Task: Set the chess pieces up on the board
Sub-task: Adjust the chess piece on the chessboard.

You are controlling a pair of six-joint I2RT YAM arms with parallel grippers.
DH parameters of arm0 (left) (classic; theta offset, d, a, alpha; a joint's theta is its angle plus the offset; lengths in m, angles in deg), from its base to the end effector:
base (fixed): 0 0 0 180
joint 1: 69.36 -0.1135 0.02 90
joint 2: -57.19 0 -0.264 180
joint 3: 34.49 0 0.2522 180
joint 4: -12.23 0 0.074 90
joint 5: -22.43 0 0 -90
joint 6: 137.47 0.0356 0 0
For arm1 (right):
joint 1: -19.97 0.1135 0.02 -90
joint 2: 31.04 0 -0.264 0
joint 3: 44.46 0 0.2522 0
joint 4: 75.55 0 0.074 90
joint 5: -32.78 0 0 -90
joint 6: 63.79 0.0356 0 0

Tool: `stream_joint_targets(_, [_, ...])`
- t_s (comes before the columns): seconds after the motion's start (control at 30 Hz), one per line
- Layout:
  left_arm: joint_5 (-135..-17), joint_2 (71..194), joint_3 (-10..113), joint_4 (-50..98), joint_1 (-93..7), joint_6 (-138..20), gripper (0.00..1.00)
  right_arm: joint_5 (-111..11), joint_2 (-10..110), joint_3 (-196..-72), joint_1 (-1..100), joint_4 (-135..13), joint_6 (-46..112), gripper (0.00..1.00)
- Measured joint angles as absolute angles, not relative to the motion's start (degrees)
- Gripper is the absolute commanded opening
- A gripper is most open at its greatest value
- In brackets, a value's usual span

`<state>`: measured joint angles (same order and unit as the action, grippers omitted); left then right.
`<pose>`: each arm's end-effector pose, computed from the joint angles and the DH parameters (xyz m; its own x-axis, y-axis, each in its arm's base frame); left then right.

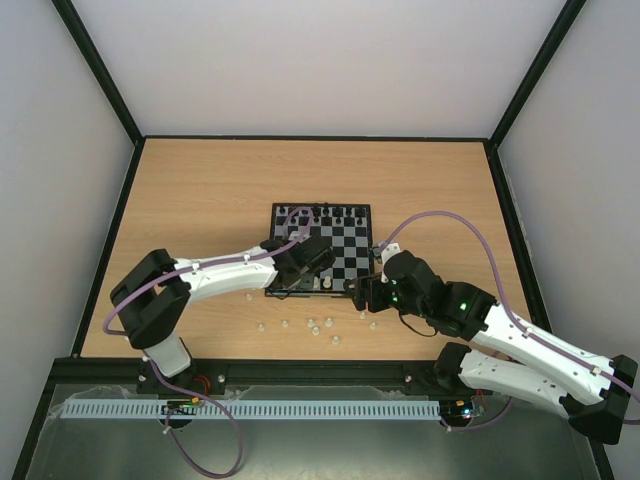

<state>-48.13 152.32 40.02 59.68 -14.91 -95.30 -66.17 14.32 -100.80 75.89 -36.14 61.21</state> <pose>0.1956 -0.2533 0.1878 -0.8771 0.0254 -0.4795 0.0668 0.9953 -0.0695 0.1044 0.1444 0.2974 -0.6438 0.0595 -0.7628 -0.4544 0.7724 0.4437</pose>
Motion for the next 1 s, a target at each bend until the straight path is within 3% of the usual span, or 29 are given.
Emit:
stream_joint_targets(0.27, [-48.42, 156.71, 41.44, 57.1, -15.74, -94.12, 0.43, -65.93, 14.24, -100.8, 75.89, -36.14, 61.21, 0.79])
stream_joint_targets(0.53, [-48.5, 156.93, 41.48, 56.27, -16.9, -93.6, 0.18, -65.41, 13.91, -100.78, 75.89, -36.18, 61.17, 0.79])
stream_joint_targets(1.0, [-49.66, 155.29, 38.86, 55.05, -16.94, -93.95, 0.11, -65.17, 13.91, -100.78, 75.89, -36.36, 61.1, 0.79])
